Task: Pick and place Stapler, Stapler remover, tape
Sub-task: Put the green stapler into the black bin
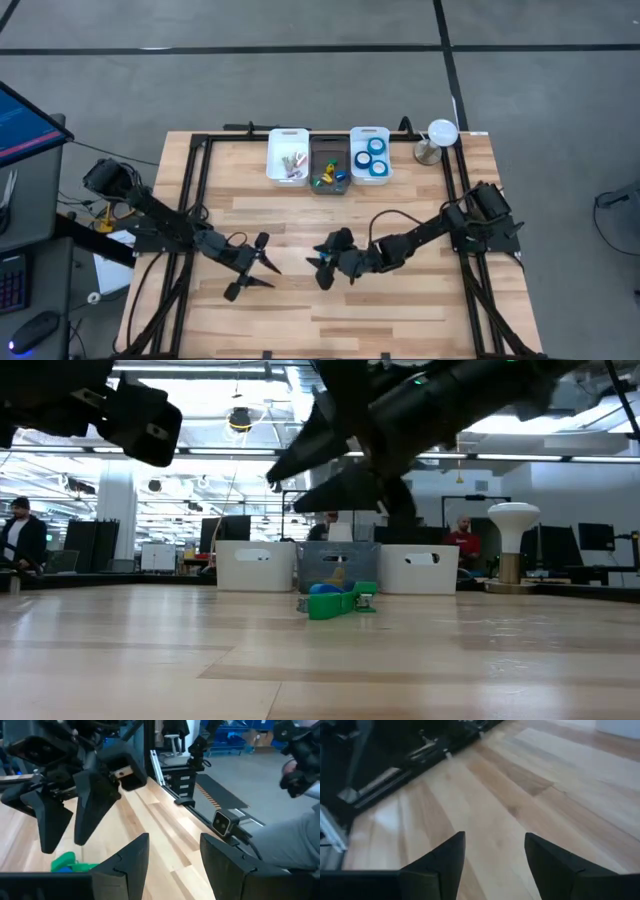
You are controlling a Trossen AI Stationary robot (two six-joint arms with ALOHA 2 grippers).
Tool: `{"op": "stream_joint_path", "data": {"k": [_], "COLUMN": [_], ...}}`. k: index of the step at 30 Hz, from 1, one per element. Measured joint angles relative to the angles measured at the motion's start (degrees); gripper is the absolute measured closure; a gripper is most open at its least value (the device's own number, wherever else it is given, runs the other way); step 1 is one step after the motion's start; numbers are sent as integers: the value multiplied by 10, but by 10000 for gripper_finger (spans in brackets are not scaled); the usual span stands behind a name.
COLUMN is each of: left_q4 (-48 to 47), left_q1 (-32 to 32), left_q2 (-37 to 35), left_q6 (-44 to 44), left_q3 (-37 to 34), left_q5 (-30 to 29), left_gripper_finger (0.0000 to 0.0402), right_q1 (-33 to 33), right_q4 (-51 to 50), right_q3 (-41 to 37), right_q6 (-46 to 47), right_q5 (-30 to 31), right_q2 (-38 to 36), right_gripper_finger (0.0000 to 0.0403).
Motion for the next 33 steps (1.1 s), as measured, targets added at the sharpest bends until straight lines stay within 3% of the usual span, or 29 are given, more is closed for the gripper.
{"op": "stream_joint_path", "data": {"k": [4, 6, 10, 16, 19, 26, 33], "left_q4": [-2, -3, -4, -4, -4, -4, -5], "left_q1": [-5, -12, -23, -21, -12, 37, 107], "left_q2": [0, 0, 0, 0, 0, 0, 0], "left_q6": [-16, -18, -19, -5, 9, 17, 28], "left_q3": [0, 0, 0, 0, 0, 0, 0], "left_q5": [-1, 1, 1, 1, -2, -19, -20], "left_gripper_finger": [234, 234, 234, 234, 234, 234, 234], "right_q1": [-17, -15, 3, 47, 64, 71, 69], "right_q4": [-2, 1, -21, -122, -130, -168, -184], "right_q3": [16, 28, 48, 74, 76, 77, 77], "right_q6": [-20, -22, -38, -38, -24, 34, 87], "right_q5": [-72, -74, -25, 136, 188, 178, 162], "right_q2": [0, 4, 17, 15, 15, 16, 16], "right_gripper_finger": [197, 195, 199, 220, 233, 247, 232]}}
